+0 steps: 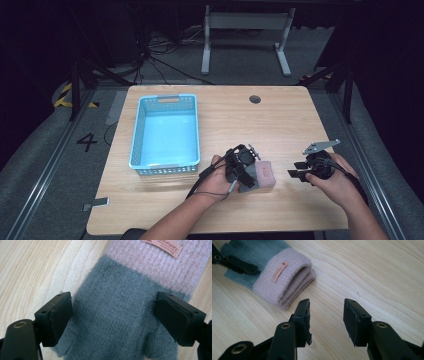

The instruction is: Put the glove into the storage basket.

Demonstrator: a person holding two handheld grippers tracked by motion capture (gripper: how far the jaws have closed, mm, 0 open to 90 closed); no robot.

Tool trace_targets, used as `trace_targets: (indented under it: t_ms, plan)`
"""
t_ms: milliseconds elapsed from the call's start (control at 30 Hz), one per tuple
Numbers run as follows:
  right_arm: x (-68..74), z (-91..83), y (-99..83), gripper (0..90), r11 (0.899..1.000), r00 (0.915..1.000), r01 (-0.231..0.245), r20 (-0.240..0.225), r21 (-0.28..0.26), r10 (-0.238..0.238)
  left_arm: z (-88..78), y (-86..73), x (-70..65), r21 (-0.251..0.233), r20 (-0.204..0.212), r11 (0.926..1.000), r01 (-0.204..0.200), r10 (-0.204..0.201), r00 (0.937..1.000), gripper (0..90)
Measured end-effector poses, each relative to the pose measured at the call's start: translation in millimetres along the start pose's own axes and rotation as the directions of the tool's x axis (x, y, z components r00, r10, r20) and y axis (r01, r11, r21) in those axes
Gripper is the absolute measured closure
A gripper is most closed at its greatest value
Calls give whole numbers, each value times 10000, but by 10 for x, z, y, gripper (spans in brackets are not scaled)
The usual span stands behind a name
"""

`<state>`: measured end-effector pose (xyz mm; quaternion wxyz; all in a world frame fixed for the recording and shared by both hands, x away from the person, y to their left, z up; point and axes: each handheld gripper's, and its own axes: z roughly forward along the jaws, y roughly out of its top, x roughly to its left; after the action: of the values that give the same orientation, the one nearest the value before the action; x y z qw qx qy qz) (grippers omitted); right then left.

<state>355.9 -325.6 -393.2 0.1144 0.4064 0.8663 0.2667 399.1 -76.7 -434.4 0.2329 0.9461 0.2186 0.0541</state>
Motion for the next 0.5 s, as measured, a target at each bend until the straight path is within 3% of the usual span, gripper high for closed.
trace_targets:
  t_ms: [200, 500]
  plan:
    - [7, 12, 2, 570, 10000, 10000, -25, -4, -9, 25, 38, -10, 58, 27, 432, 9999, 166, -167, 9989, 137]
    - [14, 28, 5, 561, 10000, 10000, 4, -63, 12, -3, 67, -32, 57, -33, 461, 9999, 163, -161, 9988, 94]
